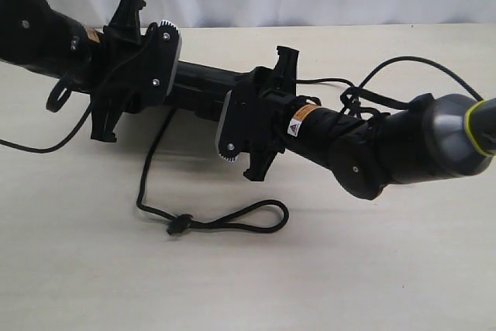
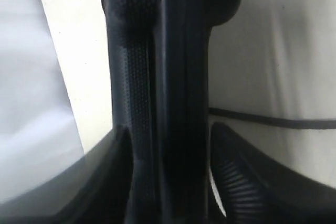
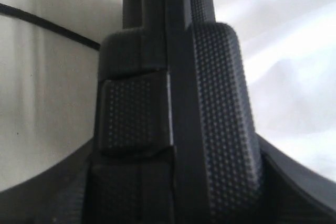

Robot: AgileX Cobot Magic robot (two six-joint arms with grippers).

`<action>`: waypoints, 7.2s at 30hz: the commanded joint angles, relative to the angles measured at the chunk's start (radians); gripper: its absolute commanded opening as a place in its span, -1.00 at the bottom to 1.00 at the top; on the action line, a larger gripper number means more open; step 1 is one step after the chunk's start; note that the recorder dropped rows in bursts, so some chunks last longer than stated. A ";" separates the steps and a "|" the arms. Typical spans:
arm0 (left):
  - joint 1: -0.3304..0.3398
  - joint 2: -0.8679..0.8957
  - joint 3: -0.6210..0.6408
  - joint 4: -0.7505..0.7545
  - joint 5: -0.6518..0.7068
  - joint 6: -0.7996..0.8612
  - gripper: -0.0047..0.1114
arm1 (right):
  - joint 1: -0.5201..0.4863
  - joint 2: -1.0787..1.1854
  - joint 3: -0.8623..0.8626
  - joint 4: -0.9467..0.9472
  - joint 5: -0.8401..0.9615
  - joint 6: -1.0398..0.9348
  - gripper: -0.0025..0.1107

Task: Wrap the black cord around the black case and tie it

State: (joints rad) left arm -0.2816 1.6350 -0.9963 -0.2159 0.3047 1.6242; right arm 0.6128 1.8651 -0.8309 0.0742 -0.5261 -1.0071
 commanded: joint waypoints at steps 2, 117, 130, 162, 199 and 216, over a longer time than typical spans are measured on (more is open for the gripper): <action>-0.005 -0.129 -0.005 0.020 0.013 -0.006 -0.06 | -0.007 0.004 -0.004 0.077 0.016 0.088 -0.88; 0.286 -0.057 -0.005 -0.466 0.406 -0.545 -0.92 | 0.114 -0.112 -0.006 0.471 0.246 0.445 -0.88; 0.286 0.003 -0.005 -0.602 0.360 -0.483 -0.92 | 0.153 -0.076 -0.006 0.460 0.287 0.357 -0.51; 0.286 0.005 -0.005 -0.731 0.362 -0.365 -0.92 | 0.141 -0.427 -0.033 0.595 0.629 0.455 0.66; 0.286 -0.027 -0.007 -0.616 0.367 -0.338 -0.30 | -0.238 0.190 -0.823 0.851 1.248 0.521 -0.88; 0.286 0.006 -0.004 -0.913 0.328 -0.049 -0.02 | -0.238 0.190 -0.828 0.859 1.289 0.399 -0.88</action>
State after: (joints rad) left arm 0.0086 1.5999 -0.9960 -0.9419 0.6335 1.4207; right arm 0.3747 2.0556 -1.6520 0.9300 0.7354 -0.5469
